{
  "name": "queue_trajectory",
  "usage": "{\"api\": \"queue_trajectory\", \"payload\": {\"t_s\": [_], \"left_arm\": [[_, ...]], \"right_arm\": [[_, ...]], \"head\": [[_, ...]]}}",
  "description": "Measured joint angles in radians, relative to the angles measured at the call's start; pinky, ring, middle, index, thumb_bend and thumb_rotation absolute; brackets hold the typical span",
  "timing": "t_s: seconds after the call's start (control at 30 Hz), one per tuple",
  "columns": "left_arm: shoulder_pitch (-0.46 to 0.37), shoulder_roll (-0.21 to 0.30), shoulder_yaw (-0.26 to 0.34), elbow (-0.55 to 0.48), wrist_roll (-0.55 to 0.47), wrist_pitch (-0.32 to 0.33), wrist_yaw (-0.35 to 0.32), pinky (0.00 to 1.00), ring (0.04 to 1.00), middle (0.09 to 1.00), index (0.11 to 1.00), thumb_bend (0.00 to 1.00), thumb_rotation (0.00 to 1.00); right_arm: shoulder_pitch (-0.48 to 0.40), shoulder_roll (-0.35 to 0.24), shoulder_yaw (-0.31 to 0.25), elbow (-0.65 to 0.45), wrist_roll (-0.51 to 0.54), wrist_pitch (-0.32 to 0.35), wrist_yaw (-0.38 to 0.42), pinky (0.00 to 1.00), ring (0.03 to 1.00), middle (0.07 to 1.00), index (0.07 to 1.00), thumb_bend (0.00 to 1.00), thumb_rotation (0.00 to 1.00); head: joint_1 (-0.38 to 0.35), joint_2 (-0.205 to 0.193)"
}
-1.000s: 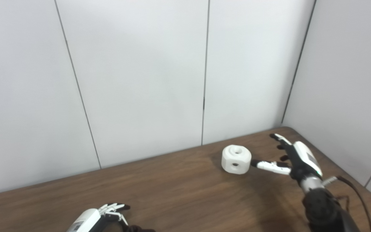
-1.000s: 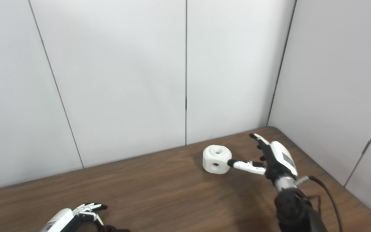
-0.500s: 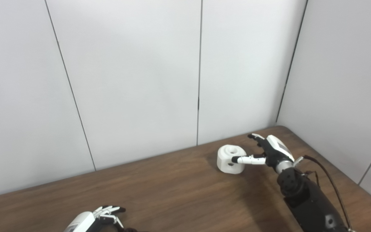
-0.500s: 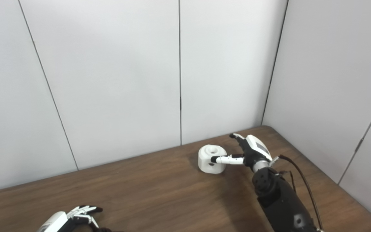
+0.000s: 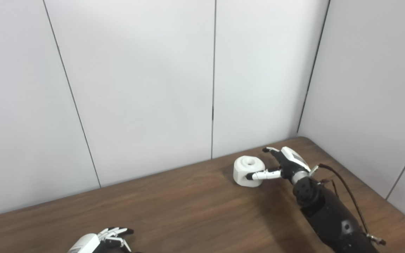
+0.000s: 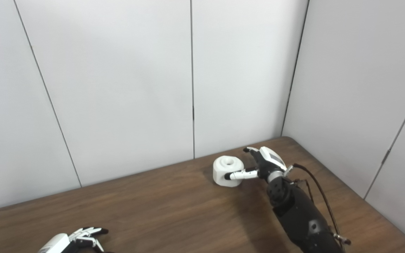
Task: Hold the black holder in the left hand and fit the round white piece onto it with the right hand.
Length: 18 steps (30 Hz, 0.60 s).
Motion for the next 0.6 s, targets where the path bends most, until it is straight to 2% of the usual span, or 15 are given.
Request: {"api": "queue_trajectory", "payload": {"t_s": [0.27,0.4,0.5,0.6], "left_arm": [[0.007,0.005,0.0,-0.013,0.006,0.006,-0.001,0.93,0.907,0.877,0.482,0.51,0.04],[0.007,0.007,0.0,-0.013,0.008,0.002,-0.001,0.93,0.907,0.878,0.481,0.51,0.04],[0.008,0.007,0.002,-0.013,0.008,0.003,-0.001,0.93,0.907,0.878,0.481,0.51,0.04],[0.008,0.007,0.002,-0.013,0.008,0.003,-0.001,0.93,0.902,0.875,0.481,0.51,0.04]], "right_arm": [[-0.002,0.0,0.012,0.002,0.005,-0.008,0.0,0.81,0.968,0.955,0.879,1.0,0.5],[-0.002,0.0,0.025,0.002,0.004,-0.008,-0.001,0.85,0.967,0.947,0.824,1.0,0.48],[-0.002,0.0,0.043,0.002,-0.005,-0.009,-0.011,0.87,0.964,0.939,0.777,0.96,0.46],[-0.001,0.005,0.053,0.009,-0.006,-0.025,-0.02,0.88,0.972,0.946,0.707,0.87,0.41]], "head": [[0.0,-0.003],[0.002,-0.003],[-0.001,-0.003],[-0.002,-0.005]]}}
